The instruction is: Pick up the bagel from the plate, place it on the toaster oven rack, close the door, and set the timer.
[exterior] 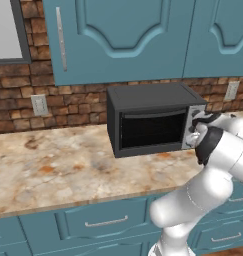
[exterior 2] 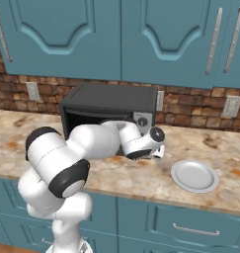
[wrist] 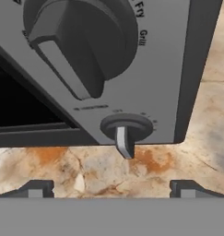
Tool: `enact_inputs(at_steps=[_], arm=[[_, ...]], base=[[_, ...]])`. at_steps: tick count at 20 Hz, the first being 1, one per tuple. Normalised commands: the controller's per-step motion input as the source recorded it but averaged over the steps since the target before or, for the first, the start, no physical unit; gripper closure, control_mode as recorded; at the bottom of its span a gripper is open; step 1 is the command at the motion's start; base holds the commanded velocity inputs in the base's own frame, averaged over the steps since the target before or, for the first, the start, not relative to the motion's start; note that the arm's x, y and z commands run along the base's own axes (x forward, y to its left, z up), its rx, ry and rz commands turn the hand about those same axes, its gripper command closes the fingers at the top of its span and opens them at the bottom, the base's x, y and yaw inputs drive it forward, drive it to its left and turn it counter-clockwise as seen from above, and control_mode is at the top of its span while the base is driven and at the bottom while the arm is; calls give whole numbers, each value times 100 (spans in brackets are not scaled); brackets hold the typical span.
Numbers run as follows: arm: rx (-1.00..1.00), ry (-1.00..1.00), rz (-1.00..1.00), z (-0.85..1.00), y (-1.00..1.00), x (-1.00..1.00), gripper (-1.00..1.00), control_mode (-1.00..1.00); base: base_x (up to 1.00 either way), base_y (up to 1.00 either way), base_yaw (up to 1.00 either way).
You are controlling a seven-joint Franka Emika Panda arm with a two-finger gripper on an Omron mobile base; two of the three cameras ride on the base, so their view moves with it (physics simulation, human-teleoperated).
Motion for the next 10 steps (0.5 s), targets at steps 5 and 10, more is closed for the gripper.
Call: enact_inputs(at_steps=[5, 10], arm=[[0, -1, 3, -4, 0, 24, -100, -100], [0, 0, 1, -15, 0, 30, -100, -100]], base=[[0, 0, 0], [0, 0, 0]])
